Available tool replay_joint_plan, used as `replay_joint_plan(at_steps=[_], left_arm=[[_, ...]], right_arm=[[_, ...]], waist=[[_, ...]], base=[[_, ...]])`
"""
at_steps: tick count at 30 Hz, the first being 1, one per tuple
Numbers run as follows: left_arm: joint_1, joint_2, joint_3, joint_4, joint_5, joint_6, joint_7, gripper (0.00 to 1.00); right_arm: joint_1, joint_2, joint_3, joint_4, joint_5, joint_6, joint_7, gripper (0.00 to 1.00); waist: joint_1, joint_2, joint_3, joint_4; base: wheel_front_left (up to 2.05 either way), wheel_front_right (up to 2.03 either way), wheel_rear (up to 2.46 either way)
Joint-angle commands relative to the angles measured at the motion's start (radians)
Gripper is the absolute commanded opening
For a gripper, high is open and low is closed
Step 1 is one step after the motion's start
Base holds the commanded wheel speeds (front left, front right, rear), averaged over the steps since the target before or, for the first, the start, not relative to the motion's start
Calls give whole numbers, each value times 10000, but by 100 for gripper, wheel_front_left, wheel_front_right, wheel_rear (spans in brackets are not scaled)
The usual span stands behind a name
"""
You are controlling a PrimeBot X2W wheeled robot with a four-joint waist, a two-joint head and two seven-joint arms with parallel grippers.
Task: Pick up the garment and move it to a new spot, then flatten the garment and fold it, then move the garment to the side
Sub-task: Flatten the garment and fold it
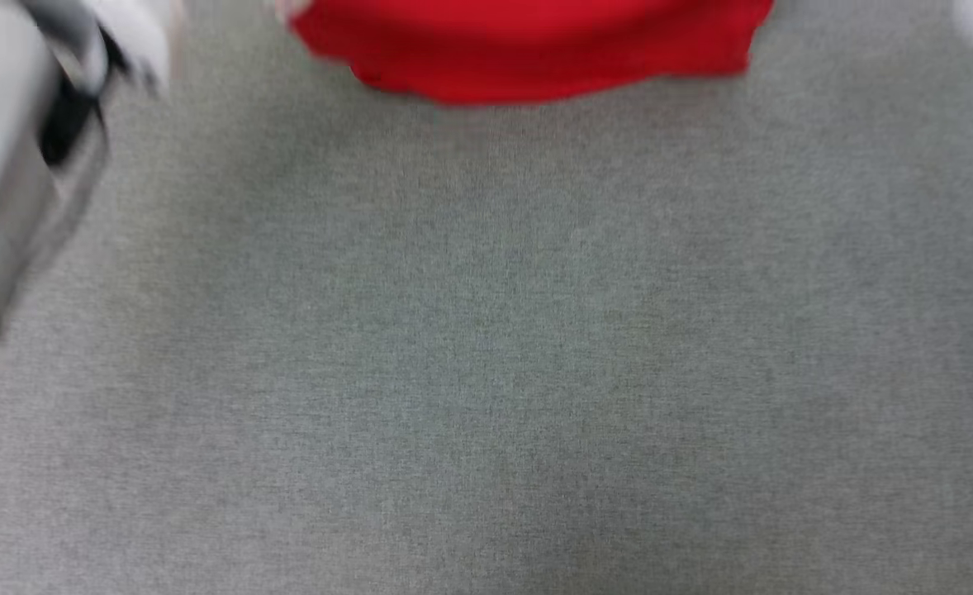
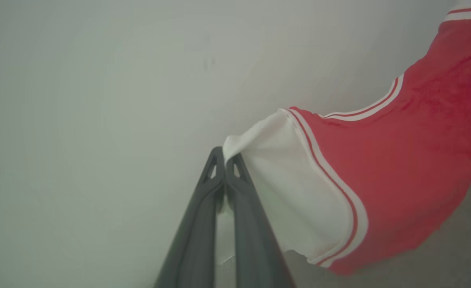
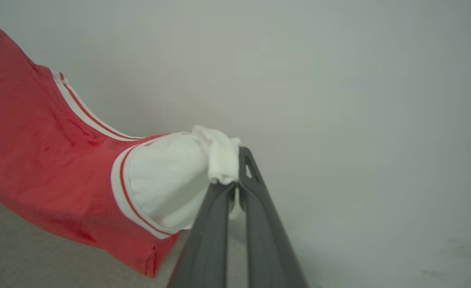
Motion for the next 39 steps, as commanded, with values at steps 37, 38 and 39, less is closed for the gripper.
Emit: replay_joint_plan(at_steps=[37, 38, 39], left_arm=[[13247, 2870, 1723, -5921, -2856, 3398, -136, 0], [13437, 2840, 1702, -6036, -2922, 3453, -136, 0], [13584, 2845, 1698, -6122, -2972, 3509, -136, 0]], right_arm=[[12684, -3569, -482, -6515, 2132, -9, 3134, 0], [12977, -3740, -499, -6818, 2215, -8, 3477, 0], [13255, -3903, -549, -7099, 2299, -9, 3780, 0]], waist=[[-1, 0, -4048, 21], [-1, 0, -4081, 41], [-1, 0, -4104, 64]], base=[[0, 0, 0], [0, 0, 0], [0, 0, 0]])
